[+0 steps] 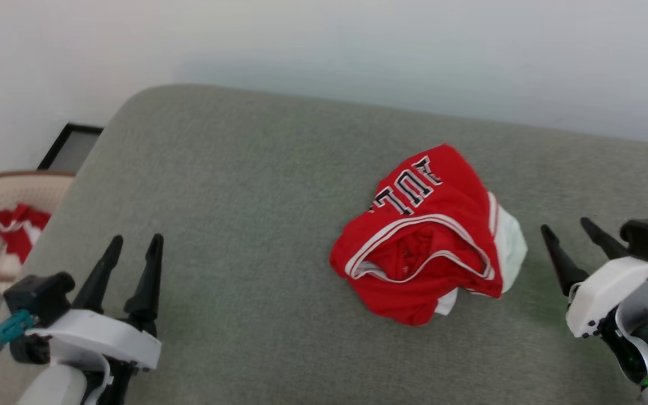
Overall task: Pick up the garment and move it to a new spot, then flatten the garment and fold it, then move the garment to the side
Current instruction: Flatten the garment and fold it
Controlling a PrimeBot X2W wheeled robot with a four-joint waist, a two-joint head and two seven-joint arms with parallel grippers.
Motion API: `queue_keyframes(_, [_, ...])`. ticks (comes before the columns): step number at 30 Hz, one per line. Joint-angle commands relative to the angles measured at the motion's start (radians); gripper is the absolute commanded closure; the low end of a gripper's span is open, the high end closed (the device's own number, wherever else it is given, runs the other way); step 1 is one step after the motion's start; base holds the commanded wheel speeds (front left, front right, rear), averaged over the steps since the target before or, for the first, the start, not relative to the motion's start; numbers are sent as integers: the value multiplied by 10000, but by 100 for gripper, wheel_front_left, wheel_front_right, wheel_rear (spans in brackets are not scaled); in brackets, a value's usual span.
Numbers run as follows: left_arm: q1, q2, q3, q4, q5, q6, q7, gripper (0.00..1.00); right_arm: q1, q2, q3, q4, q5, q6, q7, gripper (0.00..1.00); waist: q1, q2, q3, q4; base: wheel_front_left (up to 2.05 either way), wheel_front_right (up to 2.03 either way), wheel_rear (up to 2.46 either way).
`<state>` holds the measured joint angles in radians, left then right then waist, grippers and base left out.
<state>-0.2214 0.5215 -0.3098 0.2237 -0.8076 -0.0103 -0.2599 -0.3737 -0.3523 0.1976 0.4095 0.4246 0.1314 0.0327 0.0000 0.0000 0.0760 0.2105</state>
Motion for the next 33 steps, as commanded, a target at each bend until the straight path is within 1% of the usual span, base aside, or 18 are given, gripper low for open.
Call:
queue_keyframes(1, [-203,-118,13,96,103,-95,-44,0,-309,-148,299,302,163,-14,321,0,0,0,599,577,0,0,0])
queue_keyframes(7, [-601,-475,-35,389,285,-363,-52,0,-1040,-463,1208,1429,669,-14,1750,0,0,0,1003,904,0,0,0])
queue_keyframes(10, [-793,-648,-38,547,376,-478,-57,0,-1380,-492,1437,1964,1071,-14,2496,0,0,0,1183,1010,0,0,0])
queue_keyframes(11, [-793,-648,-38,547,376,-478,-57,0,-1380,-492,1437,1964,1071,-14,2496,0,0,0,1183,1010,0,0,0])
queue_keyframes(18, [-1105,-965,85,922,532,-720,-41,0,-1897,-488,2192,3031,1608,-14,3649,0,0,0,1429,1128,0,0,0])
queue_keyframes(19, [-1138,-993,106,977,539,-770,-40,0,-1951,-488,2320,3133,1627,-16,3728,68,0,0,1442,1133,0,0,0])
queue_keyframes(20, [-1168,-1025,125,1033,555,-786,-40,0,-2017,-519,2424,3251,1634,-16,3789,100,0,0,1447,1135,0,0,0])
queue_keyframes(25, [-1188,-1031,261,1262,616,-923,-41,0,-2324,-659,2684,3425,1832,-14,3664,100,0,0,1359,1034,0,0,0])
queue_keyframes(33, [-951,-828,476,1324,698,-1014,-42,0,-2706,-1429,2553,3024,2092,-17,3399,100,0,0,1010,552,0,0,0])
